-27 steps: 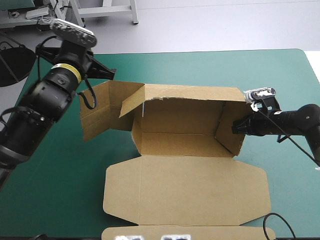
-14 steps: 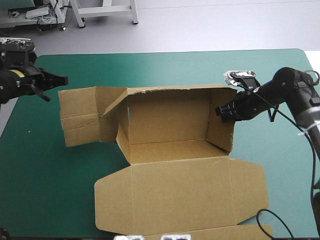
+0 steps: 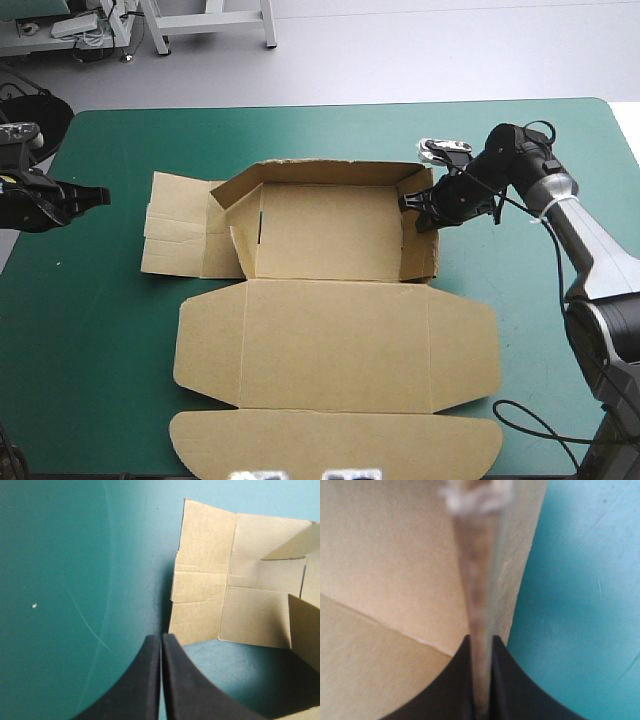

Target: Fold the box

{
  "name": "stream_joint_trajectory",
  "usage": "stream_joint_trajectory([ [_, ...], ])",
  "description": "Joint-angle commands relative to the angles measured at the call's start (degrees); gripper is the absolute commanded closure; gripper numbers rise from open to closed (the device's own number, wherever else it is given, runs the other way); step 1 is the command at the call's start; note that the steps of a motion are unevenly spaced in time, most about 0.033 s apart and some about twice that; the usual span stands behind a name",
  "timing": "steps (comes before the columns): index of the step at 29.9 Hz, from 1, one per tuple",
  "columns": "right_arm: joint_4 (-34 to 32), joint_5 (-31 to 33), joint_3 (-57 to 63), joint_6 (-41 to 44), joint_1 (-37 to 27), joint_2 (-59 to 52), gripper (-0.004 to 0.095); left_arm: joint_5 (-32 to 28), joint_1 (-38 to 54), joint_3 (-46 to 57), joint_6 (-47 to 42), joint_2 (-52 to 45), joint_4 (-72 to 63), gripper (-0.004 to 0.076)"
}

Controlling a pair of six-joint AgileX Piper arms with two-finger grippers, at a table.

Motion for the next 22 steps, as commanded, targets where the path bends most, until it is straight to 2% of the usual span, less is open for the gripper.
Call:
stream_joint_trajectory([
  [1,-4.02,-1.99,-0.82,-0.12,1.63,-0.73,0.0851,-2.07,0.12,0.25,1.13,-1.72,-1.94,0.0729],
  [5,-10.82,-6.42,-0.82,2.3,3.93,-0.73,0.0666,-2.19,0.12,0.78,1.13,-1.72,-1.84,0.0729],
  [7,-13.12,-6.82,-1.54,2.98,4.95,-0.73,0.0571,-2.19,0.12,0.78,1.13,-1.72,-1.84,0.0729],
  [9,-15.21,-5.58,-3.29,2.98,5.51,-0.84,0.052,-2.31,0.12,0.78,1.13,-1.72,-1.84,0.0729],
  [17,-17.82,5.44,-22.05,4.59,5.6,-2.42,0.0516,-2.53,0.12,0.78,1.2,-1.72,-1.64,0.0731],
  [22,-17.3,5.45,-32.35,4.82,5.5,-4.11,0.0516,-2.53,0.12,0.78,1.2,-1.72,-1.64,0.0731],
])
